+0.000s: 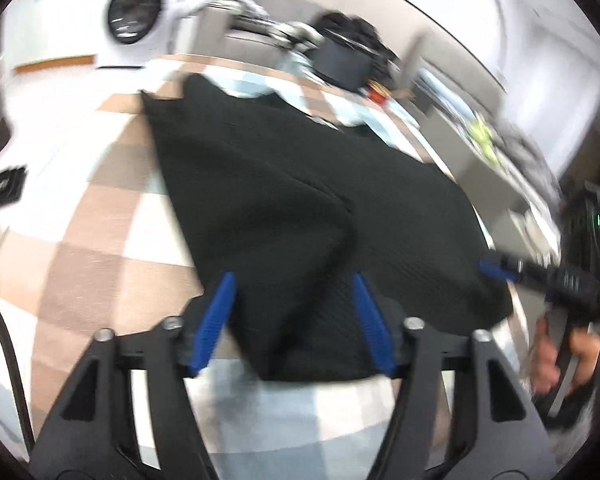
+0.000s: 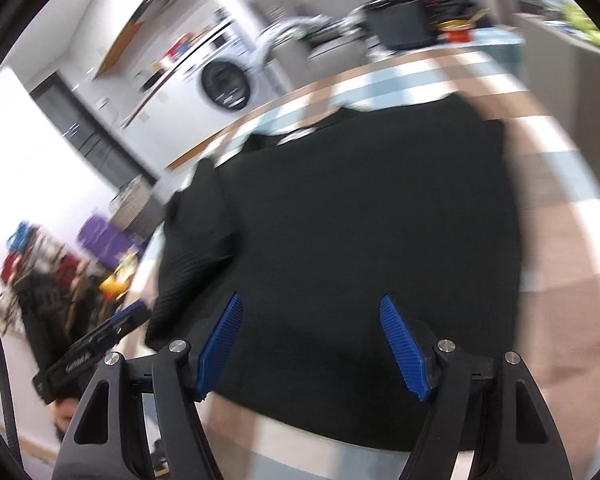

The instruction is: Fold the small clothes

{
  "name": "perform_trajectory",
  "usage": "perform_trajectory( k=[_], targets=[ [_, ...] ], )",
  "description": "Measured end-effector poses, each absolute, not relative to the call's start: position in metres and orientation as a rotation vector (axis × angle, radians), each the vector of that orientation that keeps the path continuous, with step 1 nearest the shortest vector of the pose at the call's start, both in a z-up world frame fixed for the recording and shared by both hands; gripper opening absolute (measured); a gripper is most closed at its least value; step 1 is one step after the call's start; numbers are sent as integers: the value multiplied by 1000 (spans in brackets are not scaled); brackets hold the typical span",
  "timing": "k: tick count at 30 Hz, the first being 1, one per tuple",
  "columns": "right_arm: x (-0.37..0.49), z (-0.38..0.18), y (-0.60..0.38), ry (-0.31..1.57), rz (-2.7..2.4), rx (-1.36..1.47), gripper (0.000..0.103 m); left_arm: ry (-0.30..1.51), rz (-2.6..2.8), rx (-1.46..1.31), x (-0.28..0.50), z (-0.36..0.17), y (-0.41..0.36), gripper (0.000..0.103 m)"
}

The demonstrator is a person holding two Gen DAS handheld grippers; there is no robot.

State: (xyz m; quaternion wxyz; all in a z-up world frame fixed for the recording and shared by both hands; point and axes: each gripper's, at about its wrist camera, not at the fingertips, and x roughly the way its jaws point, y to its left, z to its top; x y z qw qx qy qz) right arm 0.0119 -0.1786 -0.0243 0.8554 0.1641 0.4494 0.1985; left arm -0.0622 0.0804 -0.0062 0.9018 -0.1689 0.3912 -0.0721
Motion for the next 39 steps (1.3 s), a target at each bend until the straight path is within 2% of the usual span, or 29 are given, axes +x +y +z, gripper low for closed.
perform_trajectory(
  k=[4, 11, 24, 29, 31, 32, 33, 35, 36, 39],
  targets=[
    [26, -29, -121, 996, 538, 334, 73, 776, -90, -418, -66, -9, 118, 67],
    [60, -40, -56, 1040, 613, 313, 73, 772, -31, -447, -67, -17, 162, 68],
    [105, -57, -38, 1056, 592, 346, 73, 810, 56, -465, -54, -35, 177, 68],
    [97, -45, -6, 1006, 700, 203, 72, 799, 66, -470, -59, -30, 176, 68],
    [95, -45, 3, 1004, 702, 150, 63, 795, 73, -471, -60, -28, 176, 68],
    [94, -47, 7, 1012, 703, 126, 53, 793, 73, -473, -61, -28, 176, 68],
    [94, -49, 12, 1021, 710, 97, 36, 792, 74, -472, -62, -27, 175, 68],
    [90, -47, 19, 1003, 729, 64, 18, 786, 77, -468, -63, -24, 175, 68],
    [87, -45, 18, 982, 736, 63, 14, 781, 82, -466, -64, -23, 176, 68],
    [61, -13, 3, 829, 747, 76, 11, 758, 95, -482, -68, -17, 179, 68]
  ],
)
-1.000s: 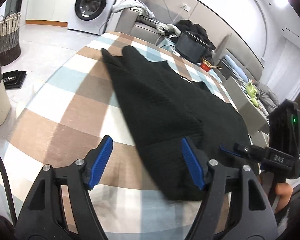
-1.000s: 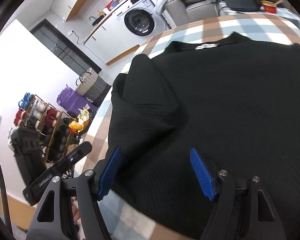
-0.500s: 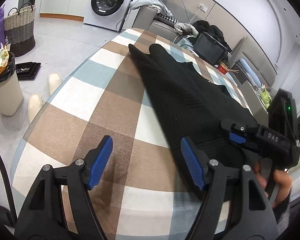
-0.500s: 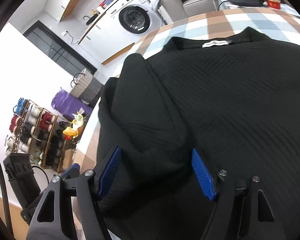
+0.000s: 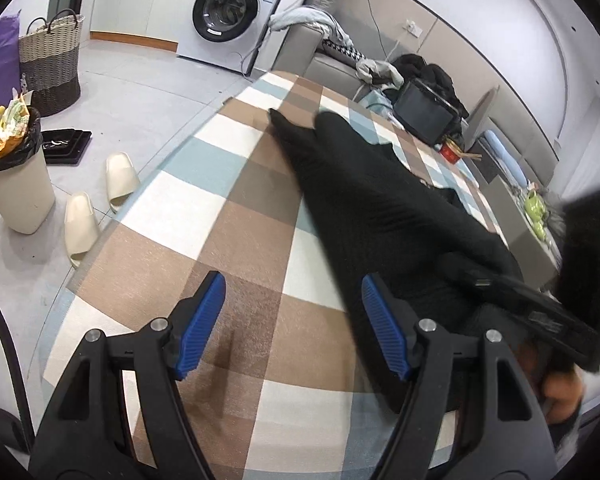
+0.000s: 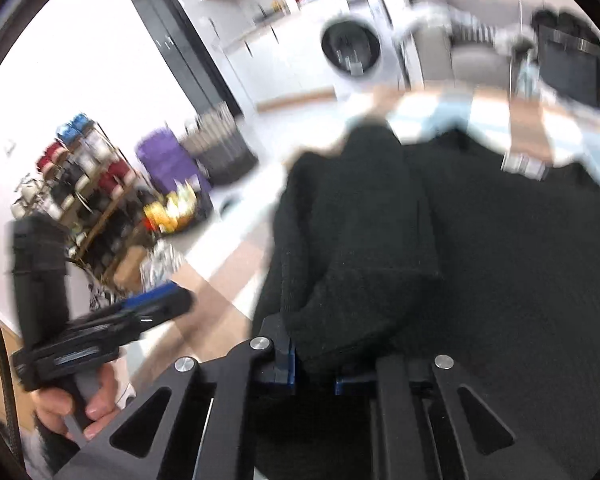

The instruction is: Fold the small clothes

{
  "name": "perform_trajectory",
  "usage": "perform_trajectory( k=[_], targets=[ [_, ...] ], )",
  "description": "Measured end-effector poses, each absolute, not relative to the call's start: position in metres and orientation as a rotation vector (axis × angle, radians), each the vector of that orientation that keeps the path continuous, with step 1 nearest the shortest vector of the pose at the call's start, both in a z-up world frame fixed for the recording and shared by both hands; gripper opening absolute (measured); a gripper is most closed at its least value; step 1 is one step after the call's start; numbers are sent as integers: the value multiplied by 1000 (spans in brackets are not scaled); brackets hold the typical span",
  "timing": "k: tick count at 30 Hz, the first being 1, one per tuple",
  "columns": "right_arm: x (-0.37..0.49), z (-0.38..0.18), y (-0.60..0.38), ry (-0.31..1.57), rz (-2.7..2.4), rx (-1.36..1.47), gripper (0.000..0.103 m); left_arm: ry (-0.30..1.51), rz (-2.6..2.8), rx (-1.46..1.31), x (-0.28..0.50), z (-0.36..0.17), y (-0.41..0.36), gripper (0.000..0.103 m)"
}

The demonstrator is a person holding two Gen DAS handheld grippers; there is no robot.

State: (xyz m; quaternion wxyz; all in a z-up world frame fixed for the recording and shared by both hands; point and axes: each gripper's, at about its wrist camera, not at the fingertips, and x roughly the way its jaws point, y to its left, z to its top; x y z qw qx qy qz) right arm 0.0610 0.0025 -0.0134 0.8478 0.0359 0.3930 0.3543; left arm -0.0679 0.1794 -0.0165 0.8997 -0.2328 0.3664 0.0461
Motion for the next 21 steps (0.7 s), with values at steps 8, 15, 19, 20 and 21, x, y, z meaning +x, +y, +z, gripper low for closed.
perform_trajectory(
  k=[8, 15, 19, 20, 21],
  targets=[
    [-37, 0, -111, 628, 403, 167, 13, 763, 97, -468, -59, -13, 170, 68],
    [-27, -60, -170, 908, 385, 382, 50, 797, 8, -465, -37, -17, 140, 68],
    [-14, -61, -187, 882, 514, 557, 74, 820, -29, -438, -30, -20, 123, 68],
    [-6, -65, -189, 898, 527, 601, 75, 822, -33, -435, -29, -20, 120, 68],
    [2, -68, -194, 906, 543, 647, 76, 824, -36, -433, -28, -21, 118, 68]
  ],
)
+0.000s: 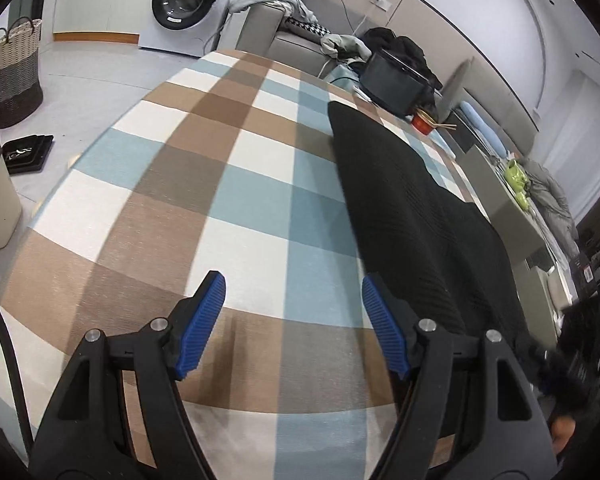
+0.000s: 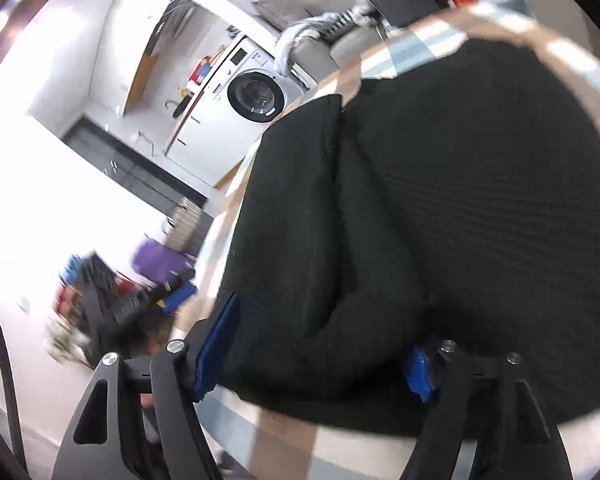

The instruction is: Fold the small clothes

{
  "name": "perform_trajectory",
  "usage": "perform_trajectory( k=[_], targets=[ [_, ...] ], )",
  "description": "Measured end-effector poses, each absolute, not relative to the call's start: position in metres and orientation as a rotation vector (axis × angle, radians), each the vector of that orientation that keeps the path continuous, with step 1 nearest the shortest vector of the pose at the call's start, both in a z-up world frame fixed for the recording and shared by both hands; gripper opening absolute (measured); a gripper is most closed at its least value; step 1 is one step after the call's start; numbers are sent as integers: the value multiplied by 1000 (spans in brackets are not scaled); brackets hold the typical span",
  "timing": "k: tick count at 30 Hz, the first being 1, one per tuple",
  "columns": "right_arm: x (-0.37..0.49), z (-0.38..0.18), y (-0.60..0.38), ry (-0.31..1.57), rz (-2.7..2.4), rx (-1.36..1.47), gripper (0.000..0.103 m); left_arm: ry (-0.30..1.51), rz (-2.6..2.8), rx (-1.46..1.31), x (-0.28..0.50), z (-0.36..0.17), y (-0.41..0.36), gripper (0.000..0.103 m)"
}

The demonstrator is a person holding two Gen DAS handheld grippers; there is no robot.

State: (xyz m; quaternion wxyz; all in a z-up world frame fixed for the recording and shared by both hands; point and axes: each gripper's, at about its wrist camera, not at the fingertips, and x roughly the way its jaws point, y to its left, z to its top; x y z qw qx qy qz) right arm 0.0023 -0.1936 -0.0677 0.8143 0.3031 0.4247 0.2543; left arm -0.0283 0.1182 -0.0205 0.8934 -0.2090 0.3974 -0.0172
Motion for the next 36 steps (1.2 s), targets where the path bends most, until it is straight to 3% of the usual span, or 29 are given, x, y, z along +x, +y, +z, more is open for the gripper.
perform_trajectory(
  k=[5, 6, 8, 12, 14, 19, 23, 31, 34, 36],
  targets=[
    [41, -71, -198, 932, 570, 861, 71, 834, -51, -427, -28, -22, 110, 68],
    [48, -66, -196, 939, 538, 825, 48, 835, -52, -425, -27, -22, 109, 68],
    [54, -49, -181, 940, 477, 661, 17, 839, -60, -423, -26, -22, 107, 68],
    [28, 3, -125, 788, 605, 273, 13, 850, -94, -412, -23, -20, 98, 68],
    [18, 6, -106, 810, 652, 175, 14, 868, -134, -421, -22, -22, 90, 68],
    [31, -23, -105, 966, 599, 174, 23, 931, -226, -389, -10, -32, 58, 68],
    [58, -34, -127, 1048, 511, 289, 44, 956, -182, -221, -8, -39, 35, 69],
    [110, -30, -135, 1033, 434, 387, 45, 981, -174, -174, -21, -39, 45, 70],
    [130, -39, -118, 1041, 442, 363, 35, 986, -189, -198, -26, -37, 55, 70],
    [148, -47, -99, 1062, 448, 345, 10, 979, -203, -239, -30, -36, 64, 70]
  ],
)
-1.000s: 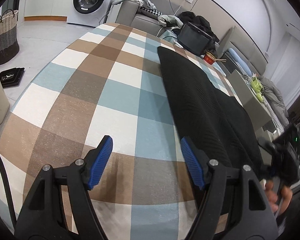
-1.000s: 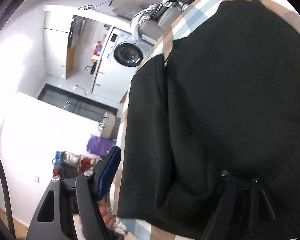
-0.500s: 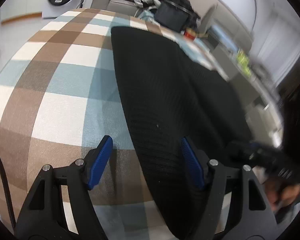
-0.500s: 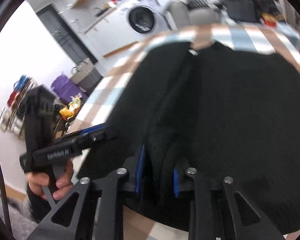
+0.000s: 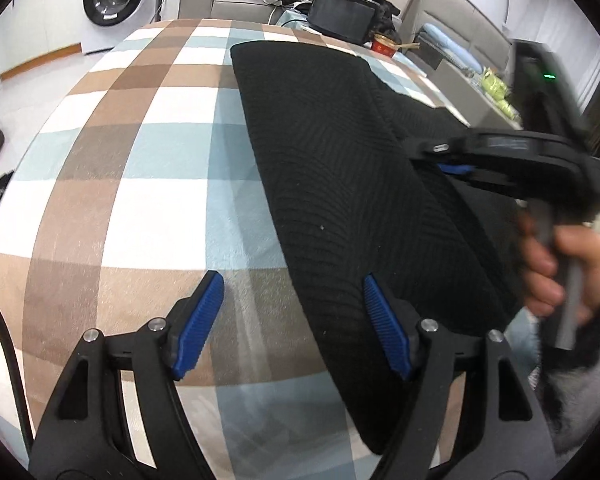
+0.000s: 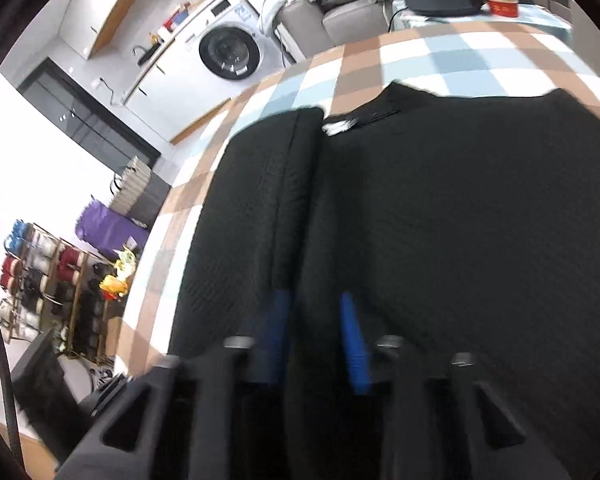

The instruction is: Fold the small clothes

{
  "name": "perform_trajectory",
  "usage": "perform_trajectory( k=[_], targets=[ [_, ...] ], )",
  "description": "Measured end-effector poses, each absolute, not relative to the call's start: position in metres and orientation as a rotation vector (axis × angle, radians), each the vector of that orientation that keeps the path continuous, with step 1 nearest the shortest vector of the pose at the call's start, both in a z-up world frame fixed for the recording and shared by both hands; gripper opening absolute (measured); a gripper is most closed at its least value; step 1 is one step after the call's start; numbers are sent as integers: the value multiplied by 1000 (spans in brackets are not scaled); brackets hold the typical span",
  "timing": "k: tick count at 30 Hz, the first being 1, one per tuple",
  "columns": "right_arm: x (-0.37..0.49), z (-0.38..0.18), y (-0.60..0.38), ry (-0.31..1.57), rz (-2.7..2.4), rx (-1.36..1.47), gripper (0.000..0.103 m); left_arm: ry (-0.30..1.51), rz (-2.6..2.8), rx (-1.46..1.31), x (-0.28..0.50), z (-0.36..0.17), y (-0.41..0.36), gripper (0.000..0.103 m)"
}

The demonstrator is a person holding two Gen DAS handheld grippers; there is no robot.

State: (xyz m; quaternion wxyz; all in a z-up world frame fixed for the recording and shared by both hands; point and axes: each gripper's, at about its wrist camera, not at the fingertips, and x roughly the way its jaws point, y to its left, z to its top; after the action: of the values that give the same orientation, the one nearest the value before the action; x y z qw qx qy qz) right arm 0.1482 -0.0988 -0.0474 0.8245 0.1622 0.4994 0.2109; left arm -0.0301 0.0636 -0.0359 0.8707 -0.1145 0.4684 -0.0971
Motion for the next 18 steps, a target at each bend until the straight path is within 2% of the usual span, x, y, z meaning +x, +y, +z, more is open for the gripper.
perform_trajectory(
  k=[4, 6, 10, 11, 16, 18],
  targets=[
    [122, -7, -41, 917, 756, 201, 11, 946, -178, -344, -36, -33, 88, 70],
    [99, 8, -21, 888, 879, 97, 20, 925, -143, -388, -38, -31, 103, 70],
    [103, 2, -29, 948, 829, 126, 33, 906, -120, -416, -39, -30, 119, 70],
    [110, -3, -37, 964, 765, 139, 40, 905, -122, -413, -39, -30, 119, 70],
    [136, -26, -54, 1096, 681, 238, 42, 915, -146, -378, -40, -28, 108, 70],
    [136, -28, -60, 1114, 715, 288, 48, 916, -159, -369, -42, -28, 104, 70]
  ],
)
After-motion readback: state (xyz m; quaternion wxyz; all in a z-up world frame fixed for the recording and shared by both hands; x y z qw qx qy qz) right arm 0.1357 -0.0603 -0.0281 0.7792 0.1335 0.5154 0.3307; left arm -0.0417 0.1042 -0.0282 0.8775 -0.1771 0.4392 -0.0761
